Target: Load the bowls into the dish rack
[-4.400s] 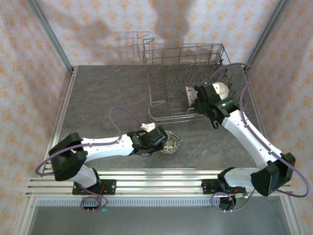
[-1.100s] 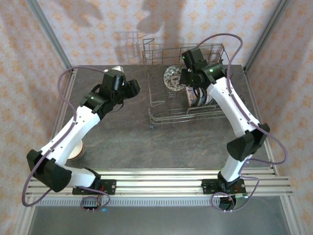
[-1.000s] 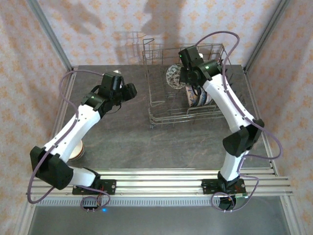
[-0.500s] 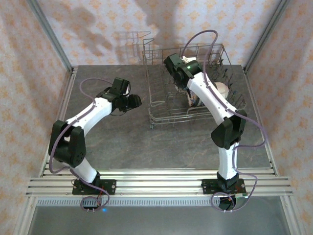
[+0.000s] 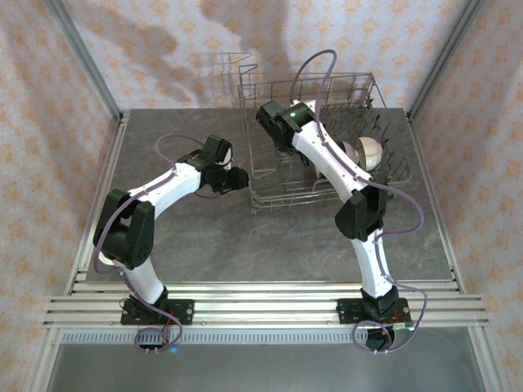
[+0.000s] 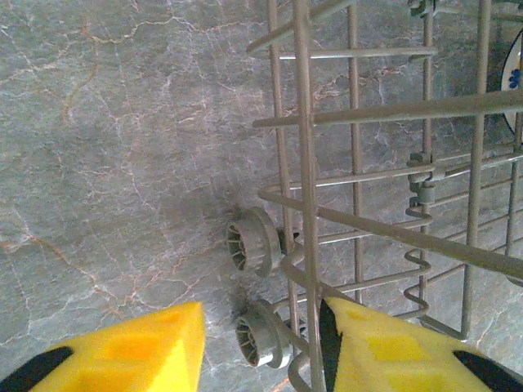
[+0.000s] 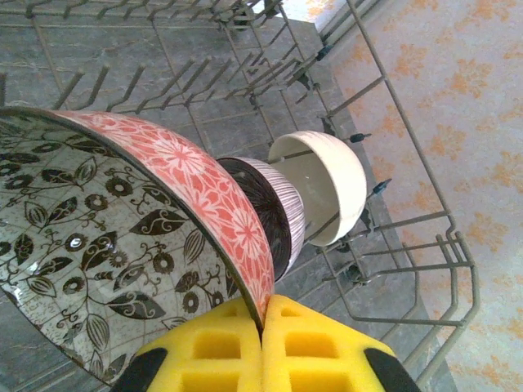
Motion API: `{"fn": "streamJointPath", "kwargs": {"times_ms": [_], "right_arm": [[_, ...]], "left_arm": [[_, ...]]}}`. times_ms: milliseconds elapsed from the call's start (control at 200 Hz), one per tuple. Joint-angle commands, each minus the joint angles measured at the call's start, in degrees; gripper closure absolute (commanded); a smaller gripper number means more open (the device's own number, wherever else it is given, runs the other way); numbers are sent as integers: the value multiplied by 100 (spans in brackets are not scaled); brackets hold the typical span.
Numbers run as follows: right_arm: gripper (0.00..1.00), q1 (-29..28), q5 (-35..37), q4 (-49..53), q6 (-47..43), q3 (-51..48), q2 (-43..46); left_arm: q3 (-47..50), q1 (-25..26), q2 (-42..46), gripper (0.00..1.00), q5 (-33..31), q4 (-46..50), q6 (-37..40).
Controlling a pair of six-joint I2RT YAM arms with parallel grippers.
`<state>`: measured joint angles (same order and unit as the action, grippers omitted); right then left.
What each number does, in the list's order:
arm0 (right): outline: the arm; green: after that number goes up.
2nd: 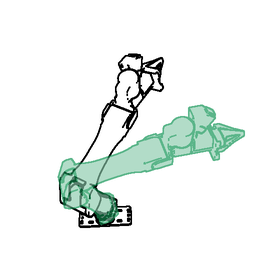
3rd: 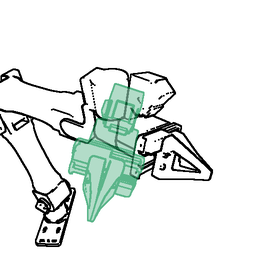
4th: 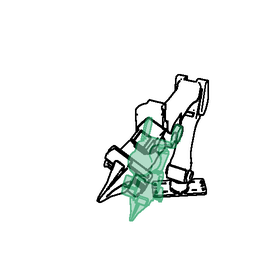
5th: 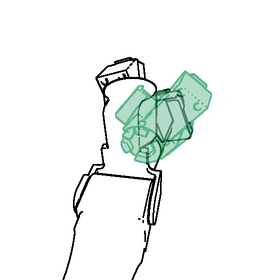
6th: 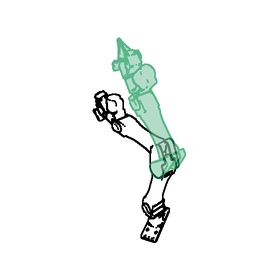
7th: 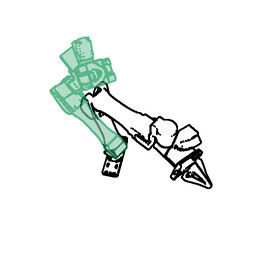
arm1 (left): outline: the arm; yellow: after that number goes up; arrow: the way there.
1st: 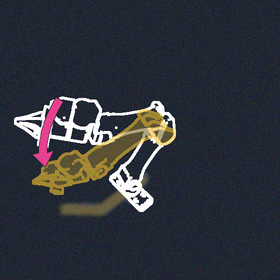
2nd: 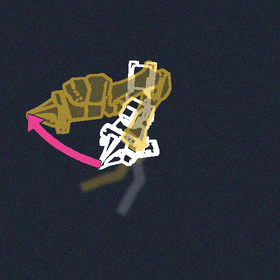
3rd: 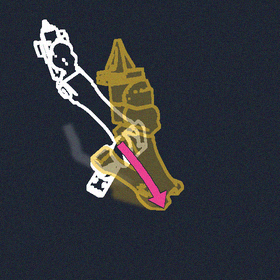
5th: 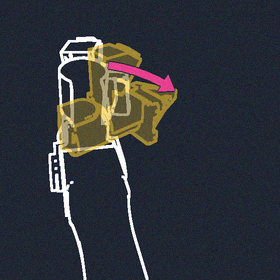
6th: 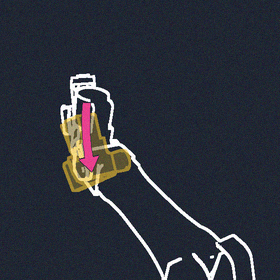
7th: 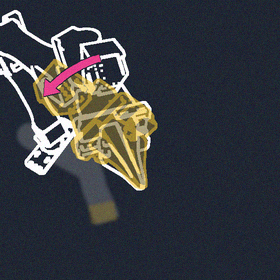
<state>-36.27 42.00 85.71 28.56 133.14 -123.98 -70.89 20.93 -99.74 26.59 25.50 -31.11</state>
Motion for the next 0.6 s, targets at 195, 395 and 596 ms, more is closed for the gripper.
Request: {"fn": "streamJointPath", "kwargs": {"times_ms": [195,395,596], "right_arm": [[100,-151,898,827,860,255,-186],[100,-179,988,997,1112,243,-313],[100,-205,1082,1135,1298,227,-493]], "left_arm": [[-298,518,-224,61,548,132,312],[-365,591,-274,61,681,204,396],[-231,571,-67,60,542,219,369]]}}
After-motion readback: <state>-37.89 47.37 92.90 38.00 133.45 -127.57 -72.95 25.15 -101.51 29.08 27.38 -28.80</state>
